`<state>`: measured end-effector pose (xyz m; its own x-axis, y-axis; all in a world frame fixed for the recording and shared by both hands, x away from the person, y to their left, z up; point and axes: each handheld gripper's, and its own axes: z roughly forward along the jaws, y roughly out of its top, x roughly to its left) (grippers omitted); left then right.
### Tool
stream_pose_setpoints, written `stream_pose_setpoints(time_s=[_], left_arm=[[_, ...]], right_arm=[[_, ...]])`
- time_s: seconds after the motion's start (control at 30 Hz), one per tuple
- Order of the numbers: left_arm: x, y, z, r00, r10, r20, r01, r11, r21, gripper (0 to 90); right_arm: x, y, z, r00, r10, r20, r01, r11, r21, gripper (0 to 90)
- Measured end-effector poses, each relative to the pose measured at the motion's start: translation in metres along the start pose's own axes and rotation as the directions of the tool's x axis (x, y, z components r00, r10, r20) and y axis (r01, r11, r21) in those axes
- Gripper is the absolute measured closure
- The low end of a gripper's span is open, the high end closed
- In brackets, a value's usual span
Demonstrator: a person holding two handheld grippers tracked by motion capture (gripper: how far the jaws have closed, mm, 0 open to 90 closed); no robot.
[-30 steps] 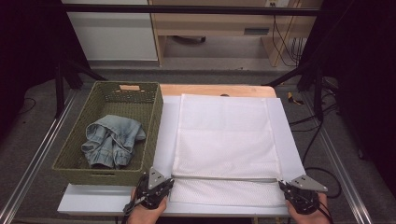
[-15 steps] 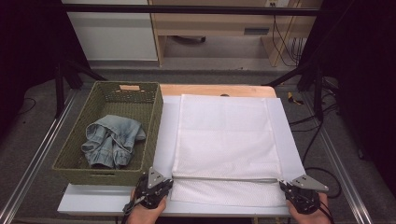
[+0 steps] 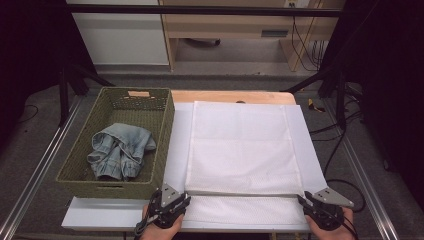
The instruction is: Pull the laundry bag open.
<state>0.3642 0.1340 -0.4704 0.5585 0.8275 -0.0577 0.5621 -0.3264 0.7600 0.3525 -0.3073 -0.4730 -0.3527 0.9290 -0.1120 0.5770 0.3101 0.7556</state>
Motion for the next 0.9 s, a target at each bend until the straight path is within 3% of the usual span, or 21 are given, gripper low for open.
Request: stream_pose_setpoints(time_s=[0.1,0.2,0.47,0.63,0.73,0.9], left_arm=[[-0.003,0.001,0.001,0.9999,0.016,0.004,-0.016,0.9999,-0.006,73.9],[-0.003,0.001,0.000,0.9997,-0.009,0.024,0.009,0.9997,-0.023,73.0],[-0.005,0.003,0.000,0.9994,0.007,0.034,-0.007,0.9997,-0.025,68.7],[0.000,0.003,0.008,0.9961,-0.023,0.085,0.028,0.9976,-0.064,65.4],[0.003,0.004,0.012,0.9932,-0.047,0.107,0.056,0.9949,-0.084,63.0],[0.001,0.005,0.016,0.9910,-0.044,0.126,0.056,0.9939,-0.095,60.0]], right_arm=[[-0.001,0.000,0.000,0.9998,0.011,0.018,-0.011,1.000,-0.003,60.0],[-0.001,0.000,0.000,0.9994,0.016,0.030,-0.016,1.000,-0.006,54.4],[-0.002,0.000,0.001,0.9991,0.017,0.040,-0.017,1.000,-0.005,50.8],[-0.002,0.001,0.001,0.9989,0.016,0.044,-0.015,1.000,-0.014,47.1],[-0.002,0.002,0.001,0.9985,0.017,0.051,-0.015,1.000,-0.027,40.2],[-0.003,0.005,0.001,0.9973,0.035,0.065,-0.032,0.999,-0.043,27.4]])
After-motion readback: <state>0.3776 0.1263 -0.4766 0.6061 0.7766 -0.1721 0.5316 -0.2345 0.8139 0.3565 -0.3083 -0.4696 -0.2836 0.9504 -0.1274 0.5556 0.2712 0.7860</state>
